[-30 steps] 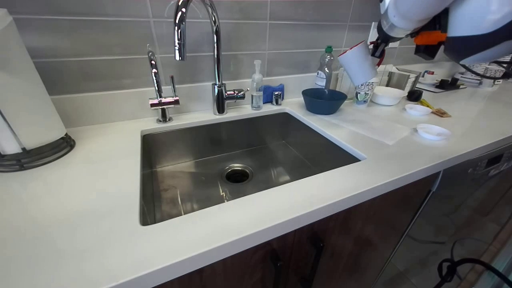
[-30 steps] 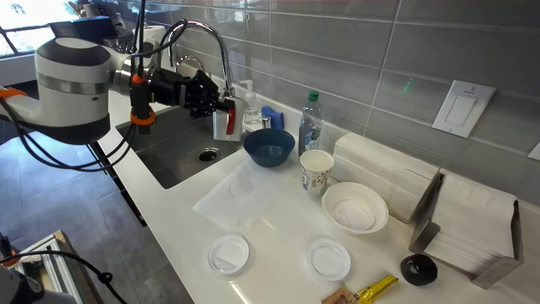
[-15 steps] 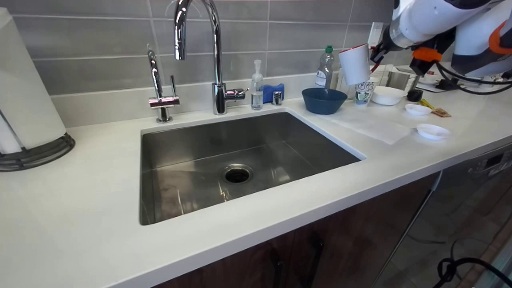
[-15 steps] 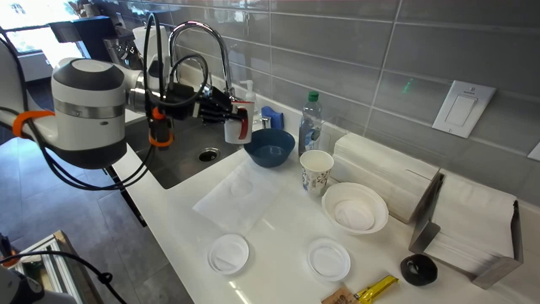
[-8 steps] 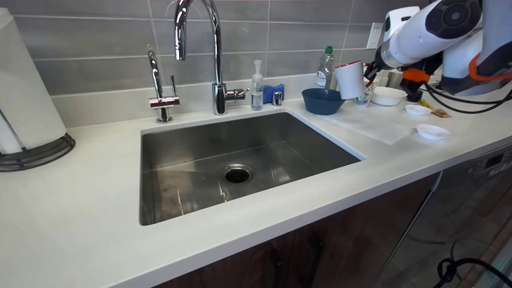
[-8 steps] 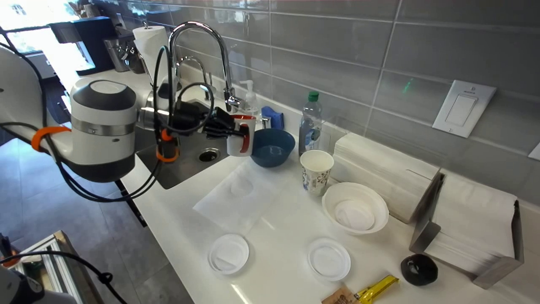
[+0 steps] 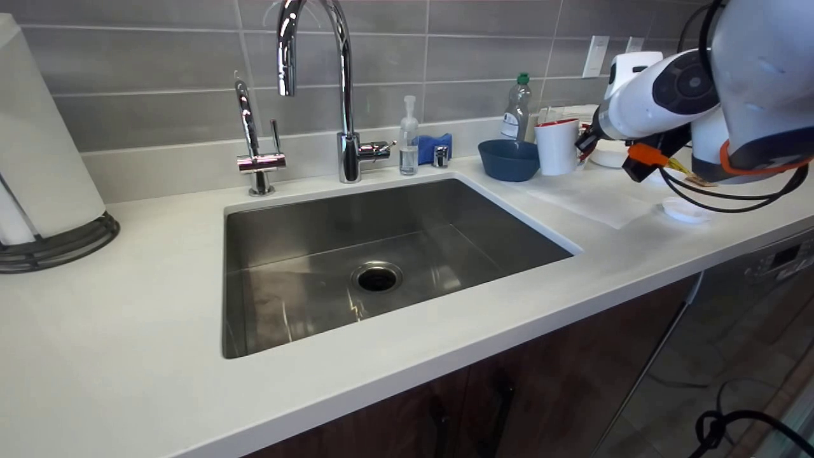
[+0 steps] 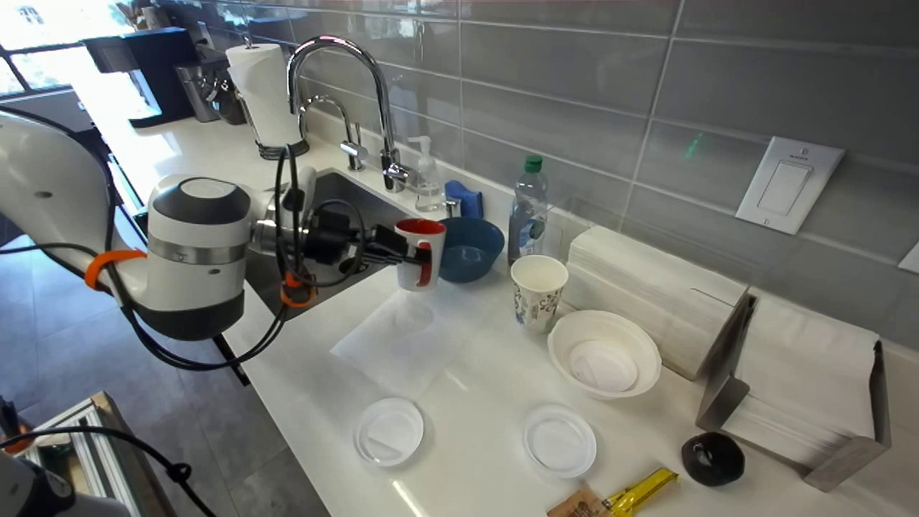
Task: Pour the content in the red cup into the blue bowl
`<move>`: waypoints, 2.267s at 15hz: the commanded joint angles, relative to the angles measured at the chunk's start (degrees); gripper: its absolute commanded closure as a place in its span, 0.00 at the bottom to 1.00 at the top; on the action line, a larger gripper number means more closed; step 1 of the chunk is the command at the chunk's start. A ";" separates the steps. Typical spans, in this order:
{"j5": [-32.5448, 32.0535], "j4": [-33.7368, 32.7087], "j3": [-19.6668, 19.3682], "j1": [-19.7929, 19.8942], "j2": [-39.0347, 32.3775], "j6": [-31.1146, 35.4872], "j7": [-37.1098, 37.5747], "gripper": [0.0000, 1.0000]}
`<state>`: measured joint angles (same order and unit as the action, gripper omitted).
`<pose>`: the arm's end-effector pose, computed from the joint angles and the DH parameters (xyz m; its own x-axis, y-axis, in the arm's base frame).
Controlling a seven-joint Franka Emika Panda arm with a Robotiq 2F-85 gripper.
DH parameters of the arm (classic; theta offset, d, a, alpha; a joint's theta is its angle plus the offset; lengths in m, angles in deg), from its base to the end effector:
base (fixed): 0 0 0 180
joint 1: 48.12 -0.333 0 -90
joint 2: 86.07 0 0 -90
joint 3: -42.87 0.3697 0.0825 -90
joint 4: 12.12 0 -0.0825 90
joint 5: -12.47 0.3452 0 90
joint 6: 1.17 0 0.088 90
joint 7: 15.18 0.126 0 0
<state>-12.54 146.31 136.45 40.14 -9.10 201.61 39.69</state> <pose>0.4194 0.0759 0.2640 0.7055 0.4129 0.5760 -0.2203 -0.6447 0.7320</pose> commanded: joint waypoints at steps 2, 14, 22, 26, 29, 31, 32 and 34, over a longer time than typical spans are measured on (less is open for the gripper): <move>2.95 -0.01 2.81 -0.01 5.18 1.28 5.25 0.97; 1.85 -0.05 5.16 0.01 7.36 1.22 9.29 0.48; -1.49 0.05 1.86 0.70 4.11 3.53 8.80 0.00; -4.44 0.06 0.36 1.82 2.56 6.54 8.41 0.00; -7.34 0.07 0.04 3.36 1.24 8.97 8.40 0.00; -9.12 0.07 0.05 4.47 0.73 9.91 8.75 0.00; -10.04 0.08 -0.01 4.99 0.49 10.29 8.97 0.00; -11.86 0.10 -0.26 6.11 0.06 10.95 9.63 0.00</move>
<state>-20.64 146.41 136.89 44.47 -7.27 210.29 47.58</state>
